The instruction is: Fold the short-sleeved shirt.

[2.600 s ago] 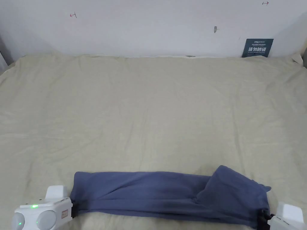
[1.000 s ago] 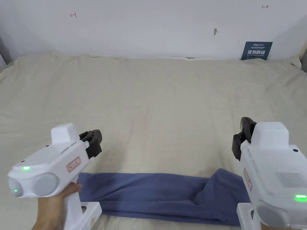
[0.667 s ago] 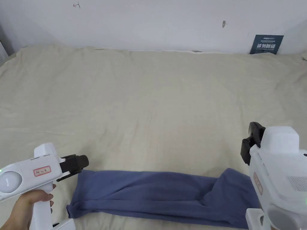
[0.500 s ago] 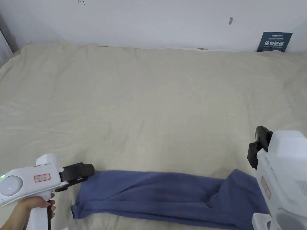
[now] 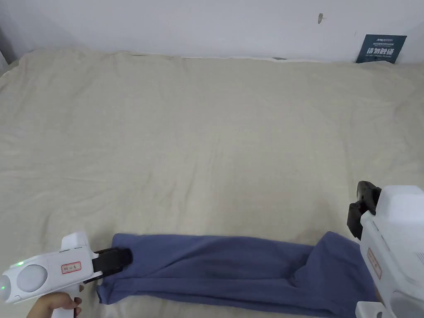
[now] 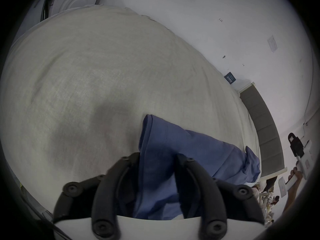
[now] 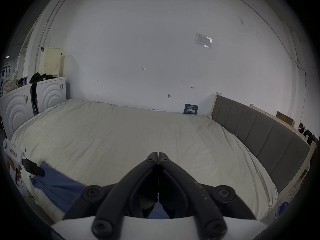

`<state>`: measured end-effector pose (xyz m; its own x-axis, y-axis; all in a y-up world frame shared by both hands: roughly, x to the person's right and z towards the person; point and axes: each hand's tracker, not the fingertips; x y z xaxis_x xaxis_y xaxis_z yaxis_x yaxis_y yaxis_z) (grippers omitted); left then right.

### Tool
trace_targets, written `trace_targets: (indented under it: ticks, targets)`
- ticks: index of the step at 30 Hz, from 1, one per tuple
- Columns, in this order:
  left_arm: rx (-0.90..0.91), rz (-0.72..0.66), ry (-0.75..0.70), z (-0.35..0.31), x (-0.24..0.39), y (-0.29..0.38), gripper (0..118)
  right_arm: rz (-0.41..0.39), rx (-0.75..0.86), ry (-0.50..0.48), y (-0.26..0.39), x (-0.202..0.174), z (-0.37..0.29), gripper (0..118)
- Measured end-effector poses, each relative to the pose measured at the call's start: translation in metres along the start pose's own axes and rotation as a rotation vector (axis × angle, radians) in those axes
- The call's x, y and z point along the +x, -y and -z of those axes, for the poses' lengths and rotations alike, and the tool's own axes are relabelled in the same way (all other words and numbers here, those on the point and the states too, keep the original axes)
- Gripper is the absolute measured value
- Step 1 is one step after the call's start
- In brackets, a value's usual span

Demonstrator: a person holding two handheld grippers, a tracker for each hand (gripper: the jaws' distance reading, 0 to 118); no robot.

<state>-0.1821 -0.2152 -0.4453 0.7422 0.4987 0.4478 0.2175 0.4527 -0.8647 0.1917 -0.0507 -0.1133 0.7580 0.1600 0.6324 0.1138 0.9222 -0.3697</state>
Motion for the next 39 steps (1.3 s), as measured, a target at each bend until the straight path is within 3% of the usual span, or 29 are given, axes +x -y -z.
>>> trace_targets:
  ticks: [1, 2, 14, 20, 25, 39]
  targets:
    - [0.0, 0.007, 0.0, 0.001, -0.001, 0.001, 16, 0.003, 0.0, 0.0, 0.0, 0.001, 0.0, 2]
    - [-0.006, 0.011, -0.002, 0.003, -0.002, 0.001, 10, 0.006, -0.002, 0.0, 0.0, 0.001, 0.001, 2]
    - [0.107, 0.054, -0.066, -0.046, 0.019, -0.017, 5, 0.024, 0.024, -0.005, -0.008, 0.011, -0.015, 2]
    - [0.142, 0.015, -0.259, -0.082, -0.005, -0.028, 5, 0.032, 0.036, -0.014, -0.007, 0.021, -0.021, 2]
    - [0.13, 0.087, -0.295, -0.087, 0.026, -0.022, 5, 0.03, 0.042, -0.019, -0.004, 0.027, -0.03, 2]
    - [-0.082, 0.242, 0.0, 0.022, 0.199, 0.017, 5, 0.055, 0.054, 0.005, 0.003, 0.057, -0.052, 2]
